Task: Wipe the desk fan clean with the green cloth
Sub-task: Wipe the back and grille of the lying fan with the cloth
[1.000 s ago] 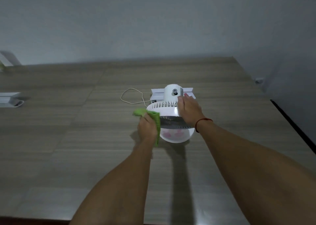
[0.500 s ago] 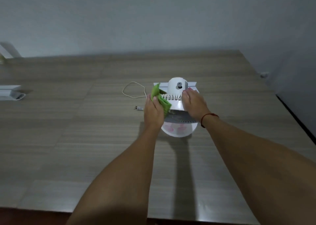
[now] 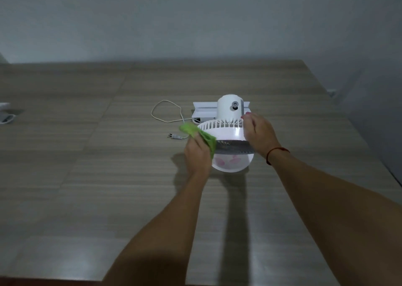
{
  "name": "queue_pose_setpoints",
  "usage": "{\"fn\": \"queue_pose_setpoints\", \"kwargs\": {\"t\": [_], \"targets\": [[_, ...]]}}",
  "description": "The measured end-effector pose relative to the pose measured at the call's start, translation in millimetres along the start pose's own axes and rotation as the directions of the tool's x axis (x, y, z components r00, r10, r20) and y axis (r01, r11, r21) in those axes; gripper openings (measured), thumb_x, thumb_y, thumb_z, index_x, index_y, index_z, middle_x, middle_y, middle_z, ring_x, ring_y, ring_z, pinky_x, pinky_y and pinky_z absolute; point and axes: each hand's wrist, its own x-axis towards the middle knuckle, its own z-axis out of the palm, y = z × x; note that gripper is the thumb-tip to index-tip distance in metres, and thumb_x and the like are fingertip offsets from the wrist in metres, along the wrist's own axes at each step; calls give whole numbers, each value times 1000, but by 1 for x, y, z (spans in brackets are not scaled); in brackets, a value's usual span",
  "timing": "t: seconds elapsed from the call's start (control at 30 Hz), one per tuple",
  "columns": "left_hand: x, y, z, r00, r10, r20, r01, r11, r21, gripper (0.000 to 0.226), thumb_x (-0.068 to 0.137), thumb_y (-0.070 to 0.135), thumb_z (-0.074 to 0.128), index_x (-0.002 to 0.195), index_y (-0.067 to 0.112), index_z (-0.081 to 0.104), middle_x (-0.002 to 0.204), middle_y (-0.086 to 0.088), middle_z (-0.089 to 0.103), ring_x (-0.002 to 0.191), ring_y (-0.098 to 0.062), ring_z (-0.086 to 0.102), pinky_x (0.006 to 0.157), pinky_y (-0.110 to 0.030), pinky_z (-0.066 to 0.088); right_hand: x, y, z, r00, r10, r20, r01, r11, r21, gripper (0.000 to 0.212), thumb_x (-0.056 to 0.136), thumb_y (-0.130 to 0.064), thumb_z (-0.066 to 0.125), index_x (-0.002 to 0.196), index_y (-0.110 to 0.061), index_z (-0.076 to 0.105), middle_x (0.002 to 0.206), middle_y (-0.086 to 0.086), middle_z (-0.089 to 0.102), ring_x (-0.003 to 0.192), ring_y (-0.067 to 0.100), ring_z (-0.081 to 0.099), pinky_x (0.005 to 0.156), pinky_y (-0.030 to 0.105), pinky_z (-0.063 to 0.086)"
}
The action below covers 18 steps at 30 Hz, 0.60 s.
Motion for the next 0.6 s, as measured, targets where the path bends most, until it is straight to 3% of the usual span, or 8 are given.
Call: {"fn": "queue_pose_setpoints", "kwargs": {"t": [0.1,0.2,0.27,0.33,0.37,0.47,0.6], "targets": [[-18,16,-2,936,345,70,-343,938,-41,38,102,11,35,134,-8,46,138,-25,50,130,-40,45,110,-45,36,0,-4,3,1000,15,-4,-15,1000,1,33,96,-18,36,67,-5,45,71,18,54,67,28,48,61,38,40],[-8,15,-7,915,374,150,-370,927,-51,44,103,12,32,145,-2,35,149,-18,42,141,-31,36,117,-44,28,0,-3,3,1000,25,-8,-26,1000,-2,33,96,-19,36,67,-7,44,70,16,52,67,27,47,62,37,37],[2,12,-8,959,251,135,-243,968,-67,41,104,17,29,138,-1,45,139,-20,52,132,-34,46,108,-37,38,0,-3,5,1000,25,-17,-25,1000,1,33,96,-19,37,66,-7,42,67,14,49,65,25,43,61,33,33],[17,8,-7,990,6,142,4,998,-68,44,105,23,25,120,-3,56,124,-25,60,117,-36,56,87,-29,39,1,-3,4,999,38,-13,-38,999,18,32,95,-19,38,64,-9,42,65,11,48,62,22,41,57,31,31],[25,4,-5,977,-132,167,144,987,-65,48,105,26,23,118,-4,58,123,-26,60,114,-35,56,86,-30,38,3,-2,2,999,47,-4,-47,998,29,32,94,-20,38,62,-11,42,62,8,47,59,19,39,55,30,29],[45,-17,5,859,-402,315,450,888,-92,47,102,31,29,115,1,63,124,-24,61,107,-32,58,96,-38,44,9,3,-8,996,80,25,-81,996,34,34,89,-21,40,56,-16,36,54,0,41,51,13,34,49,27,26],[49,-44,19,741,-474,476,630,736,-248,34,93,37,47,79,17,69,95,-16,70,93,-26,62,102,-46,49,15,13,-12,993,115,40,-117,991,65,36,90,-23,40,60,-3,45,55,6,43,51,15,35,50,26,27]]}}
